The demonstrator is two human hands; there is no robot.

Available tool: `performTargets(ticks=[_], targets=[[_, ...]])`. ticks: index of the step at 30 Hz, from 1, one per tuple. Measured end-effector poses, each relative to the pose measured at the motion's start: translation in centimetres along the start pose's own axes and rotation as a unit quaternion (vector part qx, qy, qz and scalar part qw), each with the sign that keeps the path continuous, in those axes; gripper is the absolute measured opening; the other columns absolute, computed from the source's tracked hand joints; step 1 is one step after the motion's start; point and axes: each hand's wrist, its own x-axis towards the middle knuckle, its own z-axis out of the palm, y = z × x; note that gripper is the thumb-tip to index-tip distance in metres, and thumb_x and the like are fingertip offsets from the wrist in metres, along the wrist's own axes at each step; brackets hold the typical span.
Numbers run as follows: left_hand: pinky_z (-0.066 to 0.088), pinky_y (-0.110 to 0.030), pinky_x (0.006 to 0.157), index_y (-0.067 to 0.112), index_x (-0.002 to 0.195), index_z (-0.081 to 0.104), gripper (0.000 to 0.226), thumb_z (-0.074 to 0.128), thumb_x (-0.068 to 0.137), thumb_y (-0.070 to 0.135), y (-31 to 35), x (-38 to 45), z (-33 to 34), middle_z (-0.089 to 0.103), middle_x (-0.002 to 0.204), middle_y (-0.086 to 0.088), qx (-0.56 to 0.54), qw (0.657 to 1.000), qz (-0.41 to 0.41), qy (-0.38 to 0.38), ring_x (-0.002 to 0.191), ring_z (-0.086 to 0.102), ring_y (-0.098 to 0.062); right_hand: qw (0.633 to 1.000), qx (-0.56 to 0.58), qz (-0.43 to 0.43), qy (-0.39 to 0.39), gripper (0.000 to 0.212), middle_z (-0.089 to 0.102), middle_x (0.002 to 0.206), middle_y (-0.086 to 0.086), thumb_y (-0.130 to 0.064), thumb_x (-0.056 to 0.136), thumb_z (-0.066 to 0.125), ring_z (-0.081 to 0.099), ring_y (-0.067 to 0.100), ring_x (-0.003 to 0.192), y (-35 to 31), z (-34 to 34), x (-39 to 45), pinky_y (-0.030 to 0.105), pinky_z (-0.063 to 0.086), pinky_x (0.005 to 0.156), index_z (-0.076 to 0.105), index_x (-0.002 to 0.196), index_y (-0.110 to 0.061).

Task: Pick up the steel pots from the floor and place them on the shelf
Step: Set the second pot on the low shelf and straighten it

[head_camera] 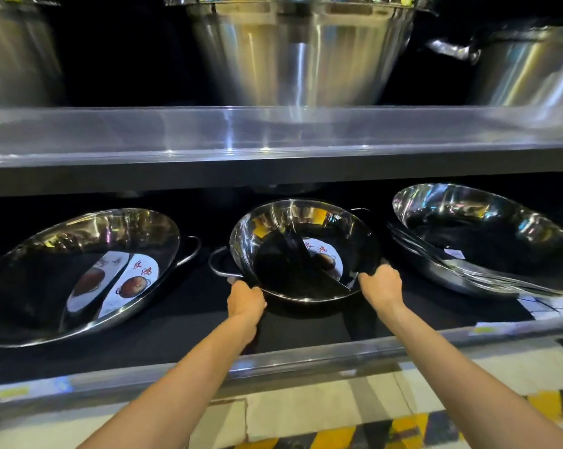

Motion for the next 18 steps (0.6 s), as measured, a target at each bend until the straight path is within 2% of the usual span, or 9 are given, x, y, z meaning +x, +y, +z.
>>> performTargets(ticks=[3,6,9,11,14,15,16,18], targets=[[0.045,-0.049,0.102,-0.002,0.142,0.017,0.061,0.048,0.092,0.016,-0.6,-1.1,0.9,0.054,0.128,-0.019,0.051,0.997,0.049,0.013,0.116,0.054,-0.033,1.0,-0.004,0.001,-0.006,0.043,0.05,0.127,0.03,-0.006,0.091,0.049,0.051,0.041,0.112,0.4,-0.2,0.5,0.039,0.045,0.09,0.04,0.131,0.008],[0.043,-0.043,0.102,-0.007,0.139,0.019,0.058,0.047,0.093,0.013,-0.8,-0.9,1.4,0.046,0.134,-0.024,0.105,0.992,0.068,0.032,0.119,0.049,-0.034,1.0,-0.008,-0.014,-0.012,0.038,0.055,0.121,0.026,-0.002,0.09,0.049,0.052,0.028,0.082,0.6,0.4,-0.3,0.033,0.046,0.065,0.044,0.126,0.008],[0.044,-0.033,0.077,-0.008,0.139,0.02,0.054,0.042,0.092,0.006,-0.3,0.4,0.6,0.049,0.132,-0.022,0.107,0.991,0.063,0.045,0.098,0.053,-0.027,0.999,-0.007,-0.044,-0.029,0.029,0.062,0.104,0.017,-0.004,0.086,0.054,0.046,0.02,0.077,0.9,0.7,-0.7,0.025,0.038,0.062,0.052,0.115,0.001],[0.04,-0.029,0.074,-0.003,0.142,0.017,0.058,0.042,0.092,0.006,-0.5,0.9,-0.1,0.051,0.131,-0.023,0.114,0.99,0.078,0.036,0.092,0.054,-0.025,0.998,-0.008,-0.052,-0.031,0.026,0.063,0.095,0.014,-0.008,0.086,0.055,0.05,0.023,0.079,0.9,0.1,-0.3,0.025,0.039,0.065,0.055,0.111,0.0],[0.042,-0.026,0.067,-0.001,0.141,0.022,0.055,0.044,0.091,0.008,-1.2,0.9,-0.6,0.051,0.131,-0.021,0.117,0.988,0.103,0.014,0.086,0.058,-0.023,0.997,0.028,-0.03,-0.068,0.035,0.064,0.09,0.014,-0.009,0.087,0.054,0.059,0.023,0.081,1.2,-0.7,0.6,0.03,0.043,0.074,0.051,0.121,-0.001],[0.045,-0.025,0.068,0.001,0.142,0.019,0.057,0.044,0.092,0.009,-1.3,1.0,-0.7,0.05,0.13,-0.019,0.114,0.987,0.112,0.006,0.087,0.059,-0.021,0.995,0.041,-0.028,-0.085,0.038,0.064,0.085,0.011,-0.008,0.088,0.054,0.06,0.018,0.074,1.3,-0.8,0.7,0.029,0.044,0.069,0.048,0.125,-0.002],[0.048,-0.028,0.074,0.004,0.144,0.016,0.06,0.044,0.091,0.008,-1.5,1.2,-0.8,0.044,0.137,-0.019,0.105,0.987,0.119,-0.003,0.092,0.058,-0.022,0.994,0.046,-0.03,-0.093,0.037,0.063,0.079,0.007,-0.008,0.088,0.054,0.058,0.013,0.067,1.5,-0.8,0.6,0.025,0.044,0.063,0.048,0.125,-0.003],[0.049,-0.038,0.096,0.012,0.146,0.012,0.065,0.043,0.091,0.002,-1.4,1.7,-1.2,0.021,0.154,-0.013,0.072,0.989,0.127,-0.03,0.113,0.052,-0.026,0.994,0.048,-0.034,-0.089,0.027,0.063,0.073,0.002,-0.01,0.09,0.055,0.059,0.008,0.063,2.1,-0.4,0.3,0.019,0.041,0.058,0.052,0.116,-0.004]])
